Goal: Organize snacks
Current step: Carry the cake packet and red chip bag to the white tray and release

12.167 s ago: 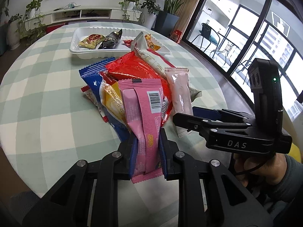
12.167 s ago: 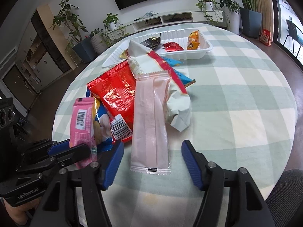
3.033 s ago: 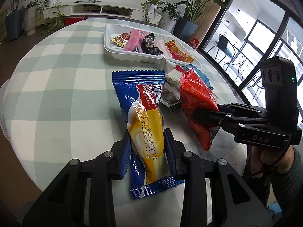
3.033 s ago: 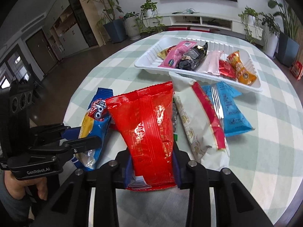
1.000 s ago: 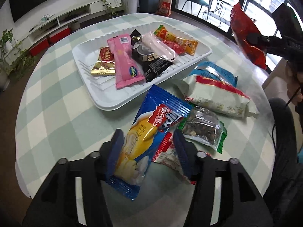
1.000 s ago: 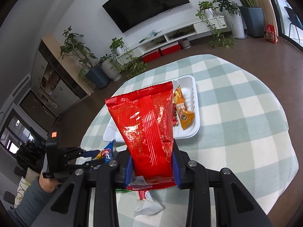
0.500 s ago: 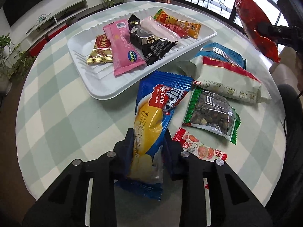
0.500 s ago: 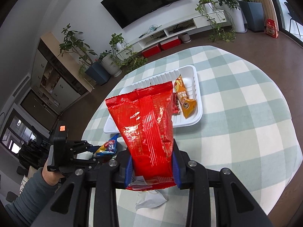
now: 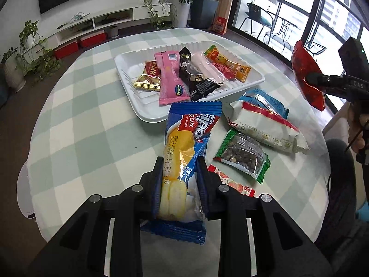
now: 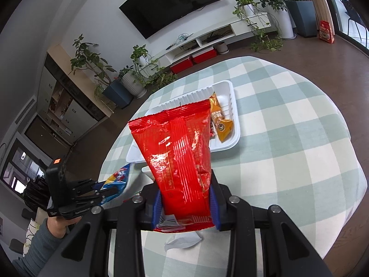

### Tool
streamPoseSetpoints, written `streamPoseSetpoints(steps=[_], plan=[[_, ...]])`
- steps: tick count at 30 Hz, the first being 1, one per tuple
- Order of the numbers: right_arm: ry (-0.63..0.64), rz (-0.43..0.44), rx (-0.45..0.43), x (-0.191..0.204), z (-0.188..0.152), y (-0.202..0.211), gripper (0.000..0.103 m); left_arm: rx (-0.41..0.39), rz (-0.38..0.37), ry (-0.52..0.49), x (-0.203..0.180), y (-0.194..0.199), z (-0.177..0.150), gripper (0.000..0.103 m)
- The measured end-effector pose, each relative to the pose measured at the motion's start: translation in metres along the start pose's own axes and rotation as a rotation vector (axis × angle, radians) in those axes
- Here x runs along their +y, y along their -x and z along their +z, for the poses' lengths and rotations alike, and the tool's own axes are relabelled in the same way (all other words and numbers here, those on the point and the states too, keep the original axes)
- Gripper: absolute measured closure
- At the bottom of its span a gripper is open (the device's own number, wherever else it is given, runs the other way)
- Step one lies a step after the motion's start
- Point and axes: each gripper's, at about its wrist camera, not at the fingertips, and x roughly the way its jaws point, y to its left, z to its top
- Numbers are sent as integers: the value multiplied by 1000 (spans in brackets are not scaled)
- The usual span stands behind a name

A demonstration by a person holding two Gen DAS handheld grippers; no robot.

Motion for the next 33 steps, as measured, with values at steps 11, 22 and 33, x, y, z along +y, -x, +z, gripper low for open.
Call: streamPoseSetpoints(steps=[11, 22, 33], plan=[[4, -12, -12, 1, 0, 4, 67, -76, -52, 47, -7, 26, 0, 79], [28, -64, -81, 4, 40, 15, 67, -245, -55, 241, 34, 49, 68, 79], [84, -123, 18, 24, 109, -64, 67, -213, 11, 295, 49, -27, 148, 79]])
